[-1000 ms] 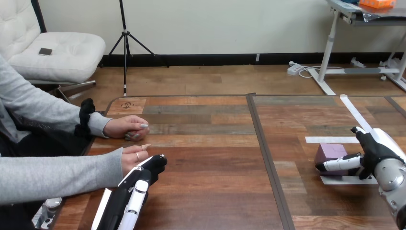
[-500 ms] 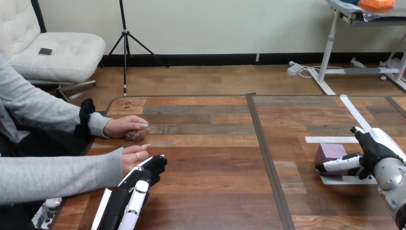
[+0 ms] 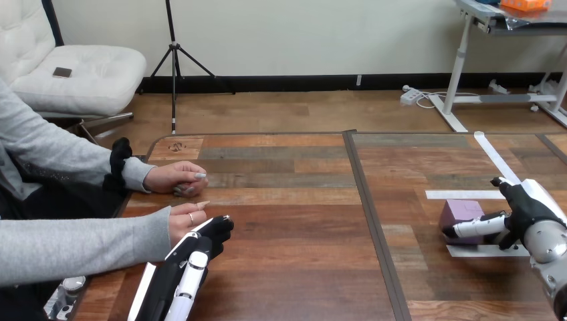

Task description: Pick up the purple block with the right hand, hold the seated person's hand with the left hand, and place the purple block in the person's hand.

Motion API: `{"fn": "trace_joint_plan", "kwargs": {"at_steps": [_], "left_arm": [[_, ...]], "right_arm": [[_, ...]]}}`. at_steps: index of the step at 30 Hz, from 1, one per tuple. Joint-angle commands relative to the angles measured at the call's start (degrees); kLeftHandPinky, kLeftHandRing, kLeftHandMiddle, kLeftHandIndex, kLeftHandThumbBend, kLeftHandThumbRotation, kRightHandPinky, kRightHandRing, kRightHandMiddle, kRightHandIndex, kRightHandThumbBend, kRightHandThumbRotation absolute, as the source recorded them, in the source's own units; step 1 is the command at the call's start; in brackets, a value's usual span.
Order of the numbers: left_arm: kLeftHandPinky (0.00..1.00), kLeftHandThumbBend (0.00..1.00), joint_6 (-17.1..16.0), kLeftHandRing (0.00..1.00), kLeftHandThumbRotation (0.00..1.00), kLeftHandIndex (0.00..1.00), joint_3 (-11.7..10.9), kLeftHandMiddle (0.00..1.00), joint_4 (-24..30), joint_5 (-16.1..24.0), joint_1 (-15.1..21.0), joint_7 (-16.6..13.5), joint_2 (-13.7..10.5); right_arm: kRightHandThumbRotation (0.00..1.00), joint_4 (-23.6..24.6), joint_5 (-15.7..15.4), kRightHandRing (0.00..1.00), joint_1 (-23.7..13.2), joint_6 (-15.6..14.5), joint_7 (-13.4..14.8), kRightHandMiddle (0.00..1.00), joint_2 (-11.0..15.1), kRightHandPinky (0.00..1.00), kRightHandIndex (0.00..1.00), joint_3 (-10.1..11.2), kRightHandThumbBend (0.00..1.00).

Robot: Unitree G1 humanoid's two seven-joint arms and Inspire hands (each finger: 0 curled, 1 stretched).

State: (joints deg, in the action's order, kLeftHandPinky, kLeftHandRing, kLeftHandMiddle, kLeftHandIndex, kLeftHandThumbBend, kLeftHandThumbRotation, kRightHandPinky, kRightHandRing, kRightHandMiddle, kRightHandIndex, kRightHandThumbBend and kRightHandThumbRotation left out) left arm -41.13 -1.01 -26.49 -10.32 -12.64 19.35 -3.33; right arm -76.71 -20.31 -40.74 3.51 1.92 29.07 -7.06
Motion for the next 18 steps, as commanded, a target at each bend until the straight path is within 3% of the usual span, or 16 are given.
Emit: {"fn": "trace_joint_plan", "kwargs": {"at_steps": [1, 10, 18], "left_arm": [[0.89, 0.34, -1.2, 0.87, 0.87, 0.78, -0.3, 0.83, 0.6, 0.0, 3.6, 0.1, 0.4], [0.88, 0.30, -1.5, 0.86, 0.88, 0.77, -0.3, 0.82, 0.6, 0.5, 3.5, -0.1, 0.1], [0.88, 0.32, -0.9, 0.86, 0.88, 0.77, -0.2, 0.82, 1.2, 0.3, 3.2, 0.0, 0.1]], "right_arm": [[0.12, 1.0, -1.1, 0.92, -2.7, 2.5, -1.2, 0.97, -3.5, 0.74, 0.93, -1.9, 1.00], [0.12, 1.2, -2.0, 0.90, -3.1, 2.8, -1.9, 0.94, -3.6, 0.76, 0.90, -2.9, 1.00], [0.11, 1.2, -1.9, 0.83, -3.1, 2.6, -1.3, 0.89, -4.3, 0.68, 0.88, -2.7, 1.00]]}}
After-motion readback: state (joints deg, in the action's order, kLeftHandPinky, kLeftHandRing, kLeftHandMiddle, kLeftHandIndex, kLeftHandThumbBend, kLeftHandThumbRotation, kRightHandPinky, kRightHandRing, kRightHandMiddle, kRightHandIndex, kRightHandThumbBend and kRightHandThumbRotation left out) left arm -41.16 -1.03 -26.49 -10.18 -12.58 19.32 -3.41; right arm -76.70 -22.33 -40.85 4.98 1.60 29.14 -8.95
